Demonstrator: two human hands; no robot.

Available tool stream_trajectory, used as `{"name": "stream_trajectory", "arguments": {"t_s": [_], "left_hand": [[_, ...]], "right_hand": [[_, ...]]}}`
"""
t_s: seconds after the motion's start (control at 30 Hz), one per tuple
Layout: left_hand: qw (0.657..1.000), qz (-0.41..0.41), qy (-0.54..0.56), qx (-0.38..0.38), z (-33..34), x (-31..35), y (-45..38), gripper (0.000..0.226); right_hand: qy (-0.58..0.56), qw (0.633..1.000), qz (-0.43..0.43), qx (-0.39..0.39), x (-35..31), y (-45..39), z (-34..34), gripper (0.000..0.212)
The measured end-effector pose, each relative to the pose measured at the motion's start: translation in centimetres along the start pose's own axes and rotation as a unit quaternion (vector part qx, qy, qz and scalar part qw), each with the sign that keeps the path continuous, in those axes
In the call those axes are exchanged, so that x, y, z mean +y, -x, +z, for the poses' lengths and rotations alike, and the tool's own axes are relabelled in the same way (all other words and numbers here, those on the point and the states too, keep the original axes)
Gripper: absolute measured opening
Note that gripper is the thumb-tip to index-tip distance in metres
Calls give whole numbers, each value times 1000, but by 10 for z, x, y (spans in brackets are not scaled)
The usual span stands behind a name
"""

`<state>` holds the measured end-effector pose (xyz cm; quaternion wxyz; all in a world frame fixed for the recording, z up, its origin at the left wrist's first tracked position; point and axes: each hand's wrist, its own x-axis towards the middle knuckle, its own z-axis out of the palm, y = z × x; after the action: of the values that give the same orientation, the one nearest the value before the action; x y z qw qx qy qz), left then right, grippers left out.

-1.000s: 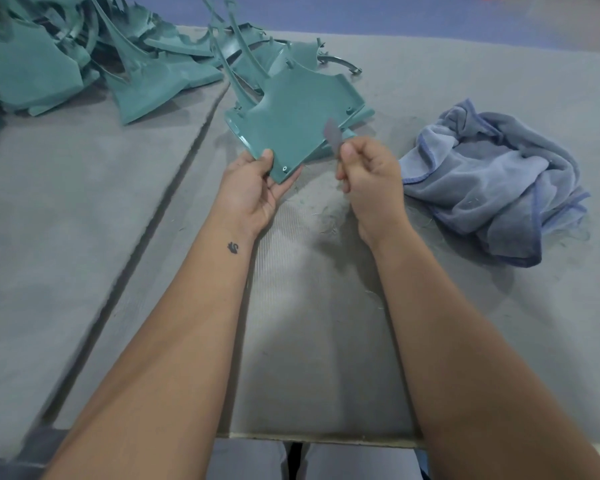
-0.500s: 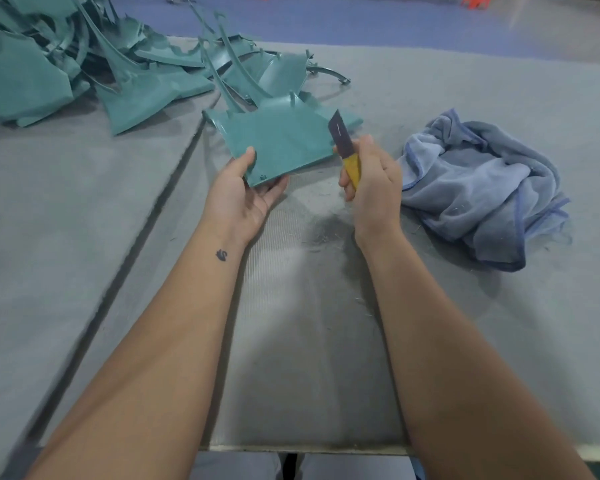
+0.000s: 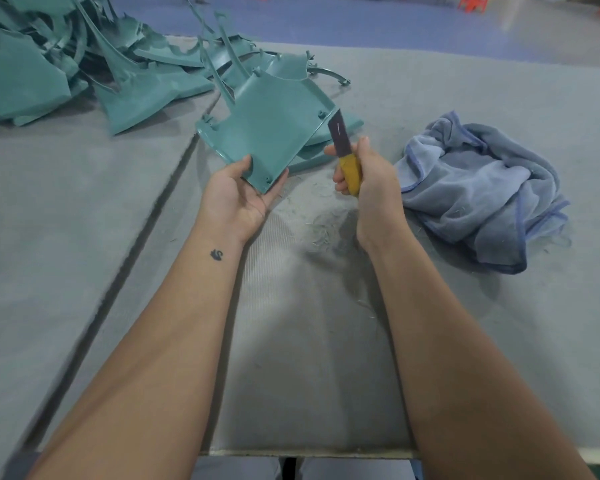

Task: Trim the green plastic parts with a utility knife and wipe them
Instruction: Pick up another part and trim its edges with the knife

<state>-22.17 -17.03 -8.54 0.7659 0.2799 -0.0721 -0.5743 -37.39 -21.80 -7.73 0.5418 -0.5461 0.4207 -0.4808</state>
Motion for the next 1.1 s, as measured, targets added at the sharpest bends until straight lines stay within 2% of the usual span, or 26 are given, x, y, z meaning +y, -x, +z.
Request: {"name": "stream_trajectory", "arguments": {"t_s": [0.07,0.17,0.37,0.53,0.67,0.77,0.97,1.1], "left_hand": [[1000,2,-8,-2,0,0,0,19],[1000,0,-22,-10,0,0,-1,24],[999,4,-46,-10,-1,-1,-2,20],[998,11,-66,1,0,-3,-3,16],[998,7,-65,1,-2,-3,-5,15],[998,12,-67,4,-2,-5,-6,15],[996,21,-83,-8,-2,-8,-7,18],[997,17,-70,-16,-4,-7,-7,18]], "right_hand": [[-6,1000,0,-25,-3,0,2,44],[14,999,10,-37,-6,1,3,27],[45,985,-163,-40,8,4,-1,17],[33,974,-223,-32,11,1,0,26],[57,972,-227,-25,13,-2,0,33],[70,975,-211,-28,15,-3,0,31],[178,958,-205,-91,25,0,10,22],[60,976,-205,-44,18,-1,6,25]]}}
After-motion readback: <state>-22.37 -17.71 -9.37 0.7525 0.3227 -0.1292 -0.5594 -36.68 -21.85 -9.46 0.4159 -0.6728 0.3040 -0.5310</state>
